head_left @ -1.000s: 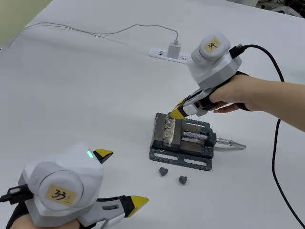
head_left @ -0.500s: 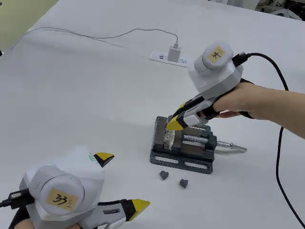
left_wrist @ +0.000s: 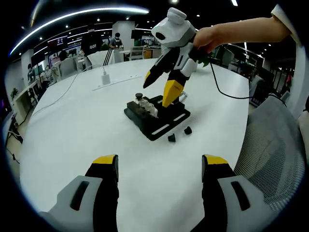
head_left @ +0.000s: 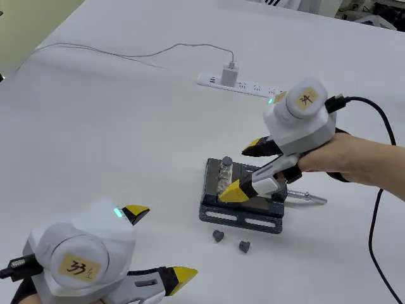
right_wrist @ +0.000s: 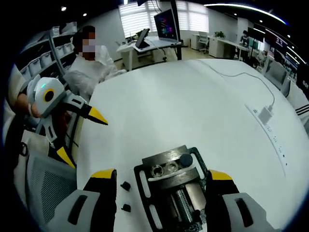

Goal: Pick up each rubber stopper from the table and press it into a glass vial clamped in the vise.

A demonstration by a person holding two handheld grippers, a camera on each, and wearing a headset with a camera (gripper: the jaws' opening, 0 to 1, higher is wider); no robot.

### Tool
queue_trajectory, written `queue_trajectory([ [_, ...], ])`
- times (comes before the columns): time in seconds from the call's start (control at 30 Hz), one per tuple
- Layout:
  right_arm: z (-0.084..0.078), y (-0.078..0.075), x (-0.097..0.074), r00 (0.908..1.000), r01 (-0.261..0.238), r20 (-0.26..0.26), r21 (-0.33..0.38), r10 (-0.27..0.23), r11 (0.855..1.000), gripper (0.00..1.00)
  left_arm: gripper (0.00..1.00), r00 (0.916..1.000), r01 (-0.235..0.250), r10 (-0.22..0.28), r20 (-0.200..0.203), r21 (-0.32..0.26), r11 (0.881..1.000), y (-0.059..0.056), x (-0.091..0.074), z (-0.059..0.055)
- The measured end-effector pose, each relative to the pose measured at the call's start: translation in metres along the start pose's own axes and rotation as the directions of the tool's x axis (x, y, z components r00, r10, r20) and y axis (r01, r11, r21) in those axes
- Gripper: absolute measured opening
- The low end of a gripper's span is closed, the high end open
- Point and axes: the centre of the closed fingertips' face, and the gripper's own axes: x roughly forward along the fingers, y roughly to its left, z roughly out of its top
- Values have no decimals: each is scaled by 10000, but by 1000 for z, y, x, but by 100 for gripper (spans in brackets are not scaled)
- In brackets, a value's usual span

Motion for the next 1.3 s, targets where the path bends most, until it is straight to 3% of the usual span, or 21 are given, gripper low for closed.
queue_trajectory([
  [0.27, -19, 13, -10, 9979, 354, 532, 191, -363, 9992, 91, 68, 9999, -104, 105, 100, -27, 9999, 7, -5, 2],
  [0.47, -36, 23, -16, 9953, 550, 764, 599, -595, 9967, 95, 69, 9997, -198, 199, 135, -59, 9998, 14, -9, 2],
  [0.87, -62, 45, -24, 9838, 911, 1402, 1457, -1117, 9851, 92, 70, 9994, -265, 268, 224, -156, 9995, 19, -14, 1],
  [1.3, -73, 60, -25, 9661, 1392, 1905, 1831, -1740, 9732, 87, 70, 9990, -387, 388, 236, -45, 9992, 21, -23, -3],
])
